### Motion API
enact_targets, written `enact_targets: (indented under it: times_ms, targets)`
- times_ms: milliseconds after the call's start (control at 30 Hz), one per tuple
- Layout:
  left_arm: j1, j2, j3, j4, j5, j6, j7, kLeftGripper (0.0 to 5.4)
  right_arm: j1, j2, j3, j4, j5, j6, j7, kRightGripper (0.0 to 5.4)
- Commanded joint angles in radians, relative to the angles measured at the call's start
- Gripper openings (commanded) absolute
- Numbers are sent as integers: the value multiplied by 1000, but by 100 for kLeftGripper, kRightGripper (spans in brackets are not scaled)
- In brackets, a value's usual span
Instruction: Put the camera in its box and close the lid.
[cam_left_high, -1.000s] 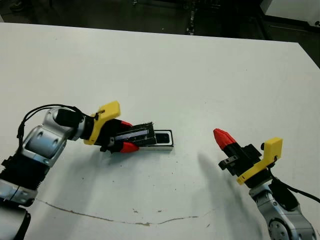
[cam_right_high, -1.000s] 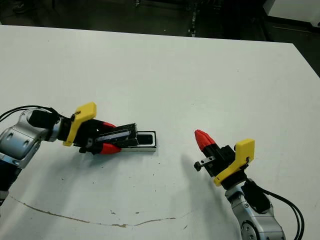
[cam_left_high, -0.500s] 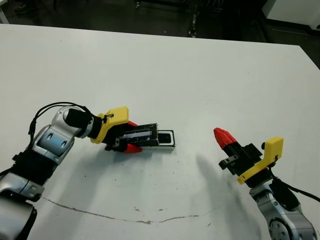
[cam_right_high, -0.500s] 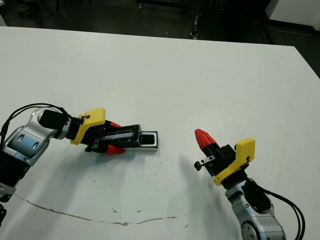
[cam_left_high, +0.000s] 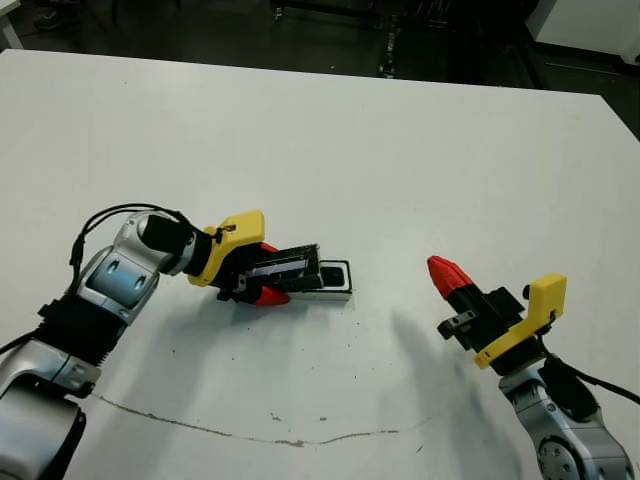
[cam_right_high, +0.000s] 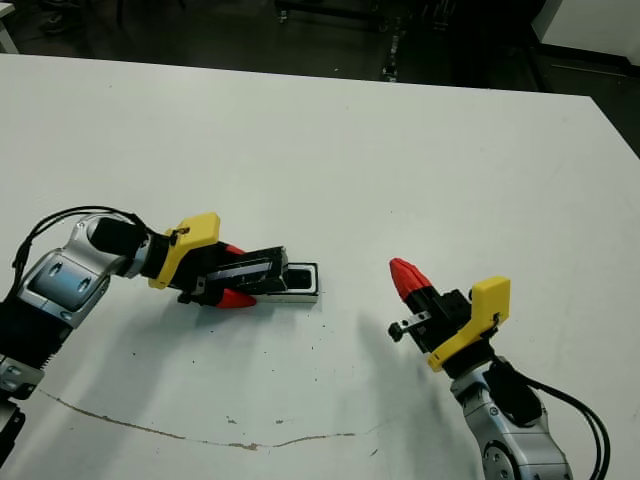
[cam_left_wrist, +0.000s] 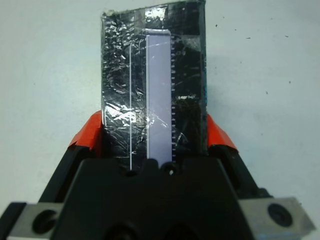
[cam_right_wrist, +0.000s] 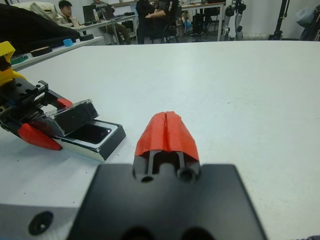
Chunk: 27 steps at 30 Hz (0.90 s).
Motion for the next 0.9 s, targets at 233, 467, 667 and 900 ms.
enact_targets:
  times_ms: [233,467,667,900]
  targets:
    - [46,-125,-70,-82,37,135,104,310,9,-11,-6,0,-10,3,-7,0]
    - [59,-140,-127,-213,147,257,227,363,13,-6,-5,2,-6,-3,-4,0]
    - [59,-168,-175,-191,194,217,281,447,14,-7,-9,-1,-7,3,-10,0]
    - [50,-205,-188,-123,194,174,300,539,13,-9,-17,-2,-7,-2,-9,0]
